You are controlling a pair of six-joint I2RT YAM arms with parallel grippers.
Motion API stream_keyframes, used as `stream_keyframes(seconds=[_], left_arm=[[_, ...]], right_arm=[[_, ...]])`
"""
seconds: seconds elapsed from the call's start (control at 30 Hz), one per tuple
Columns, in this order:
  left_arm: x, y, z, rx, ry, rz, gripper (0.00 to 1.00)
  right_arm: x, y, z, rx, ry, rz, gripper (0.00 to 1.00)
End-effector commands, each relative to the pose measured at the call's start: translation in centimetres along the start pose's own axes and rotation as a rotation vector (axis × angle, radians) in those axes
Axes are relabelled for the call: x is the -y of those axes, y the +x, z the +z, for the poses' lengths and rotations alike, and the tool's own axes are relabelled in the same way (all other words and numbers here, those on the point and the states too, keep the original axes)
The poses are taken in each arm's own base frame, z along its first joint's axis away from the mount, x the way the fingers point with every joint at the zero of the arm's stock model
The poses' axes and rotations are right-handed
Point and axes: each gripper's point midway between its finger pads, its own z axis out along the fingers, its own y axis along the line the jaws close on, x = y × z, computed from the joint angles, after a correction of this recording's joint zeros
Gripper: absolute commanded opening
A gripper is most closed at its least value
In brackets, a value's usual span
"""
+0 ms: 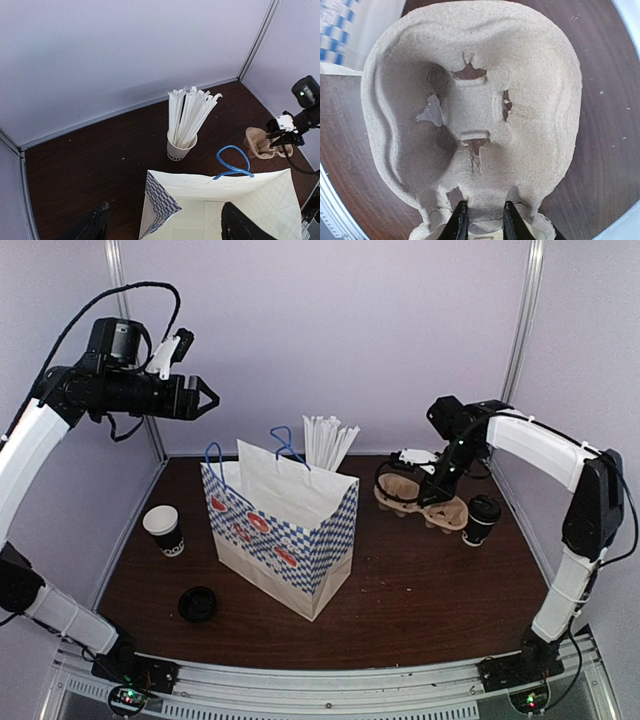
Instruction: Pack the takeout coffee
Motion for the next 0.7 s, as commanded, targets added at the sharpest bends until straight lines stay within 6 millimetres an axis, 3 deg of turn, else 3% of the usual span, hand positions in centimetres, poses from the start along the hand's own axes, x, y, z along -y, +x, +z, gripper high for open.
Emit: stream_keyframes(seconds=[0.0,0.23,0.4,0.67], left_arm=[[-1.0,1.6,2.4,-0.092,0.083,-0.093,0.77],[-1.1,4.7,6.6,-0.255,0.272,-0.271,0.75],[0.5,6.2,7.4,-0.322,0.387,-0.315,0.73],[-0.3,10.0,7.6,-0.46,0.276,-0.319,0.71]], right_arm=[[-1.0,-0.5,-5.1,0.058,0.04,0.017,0.18],[-3.4,-3.9,-13.3,0.218,0.122,-0.039,0.19],[-6.3,-7.2,-17.8,0.343,0.139,-0.112,0.19],[-12.2,-12.8,-20.9,0.489,0.086,-0.279,0.19]])
